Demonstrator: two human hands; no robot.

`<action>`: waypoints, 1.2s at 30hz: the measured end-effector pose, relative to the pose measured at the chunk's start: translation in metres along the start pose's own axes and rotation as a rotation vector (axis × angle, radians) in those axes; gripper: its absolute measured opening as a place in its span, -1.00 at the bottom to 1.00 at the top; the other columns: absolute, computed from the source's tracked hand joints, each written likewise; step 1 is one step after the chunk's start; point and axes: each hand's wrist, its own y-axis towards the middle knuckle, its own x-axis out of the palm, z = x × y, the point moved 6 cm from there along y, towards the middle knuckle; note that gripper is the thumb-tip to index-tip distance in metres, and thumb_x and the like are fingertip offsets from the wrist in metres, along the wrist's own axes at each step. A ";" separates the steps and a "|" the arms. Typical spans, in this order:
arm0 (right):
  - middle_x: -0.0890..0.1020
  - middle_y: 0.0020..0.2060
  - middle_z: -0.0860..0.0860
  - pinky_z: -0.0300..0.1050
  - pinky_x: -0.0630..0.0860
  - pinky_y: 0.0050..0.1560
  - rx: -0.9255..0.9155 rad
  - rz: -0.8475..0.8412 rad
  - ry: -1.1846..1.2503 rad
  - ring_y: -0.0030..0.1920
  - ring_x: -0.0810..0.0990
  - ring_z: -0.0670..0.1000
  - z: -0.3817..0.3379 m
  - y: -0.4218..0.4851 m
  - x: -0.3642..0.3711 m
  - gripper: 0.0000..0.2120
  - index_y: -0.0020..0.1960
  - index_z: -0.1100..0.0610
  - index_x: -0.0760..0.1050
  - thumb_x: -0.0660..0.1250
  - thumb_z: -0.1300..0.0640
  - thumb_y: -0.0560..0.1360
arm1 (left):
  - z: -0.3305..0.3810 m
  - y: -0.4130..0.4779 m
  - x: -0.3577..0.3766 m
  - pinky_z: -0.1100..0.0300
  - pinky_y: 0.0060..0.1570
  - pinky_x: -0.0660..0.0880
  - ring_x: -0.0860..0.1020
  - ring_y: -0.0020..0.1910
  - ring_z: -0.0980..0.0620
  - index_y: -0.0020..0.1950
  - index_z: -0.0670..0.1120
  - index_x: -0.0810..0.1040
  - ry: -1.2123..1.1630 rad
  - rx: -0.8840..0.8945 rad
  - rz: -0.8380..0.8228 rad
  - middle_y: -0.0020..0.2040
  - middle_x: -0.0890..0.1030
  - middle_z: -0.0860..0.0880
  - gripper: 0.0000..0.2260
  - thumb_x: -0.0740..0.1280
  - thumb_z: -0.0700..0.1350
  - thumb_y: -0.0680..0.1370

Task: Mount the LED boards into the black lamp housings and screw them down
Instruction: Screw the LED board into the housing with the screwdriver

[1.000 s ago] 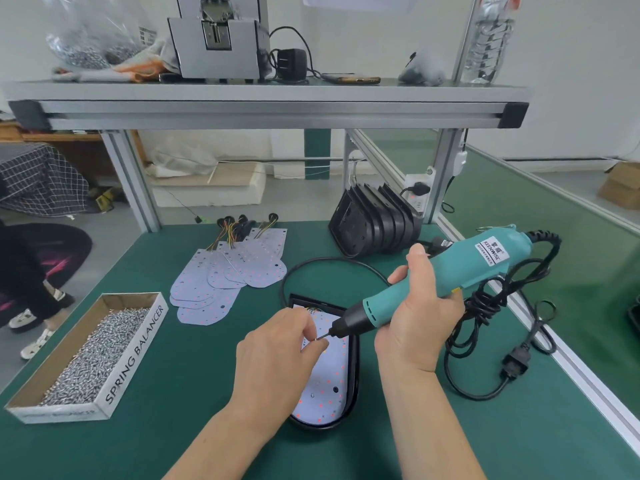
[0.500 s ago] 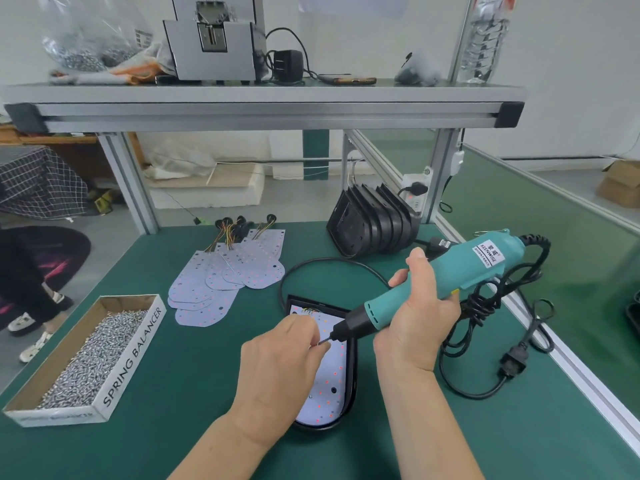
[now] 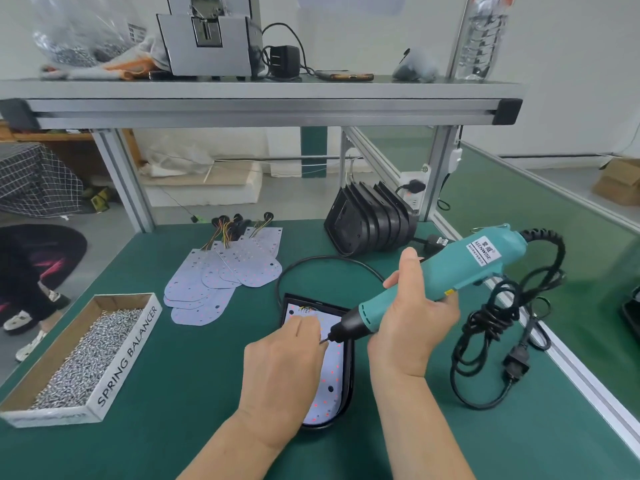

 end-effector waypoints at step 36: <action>0.51 -0.46 0.10 0.10 0.51 -0.33 -0.121 -0.306 -0.194 -0.43 0.48 0.12 0.076 0.004 0.076 -0.66 -0.27 0.20 0.46 0.45 -0.06 0.37 | -0.075 -0.018 0.089 0.06 -0.06 0.40 0.51 -0.17 -0.08 -0.09 -0.24 0.59 -1.146 -1.119 -0.620 -0.14 0.61 -0.22 -0.65 0.43 -0.08 0.21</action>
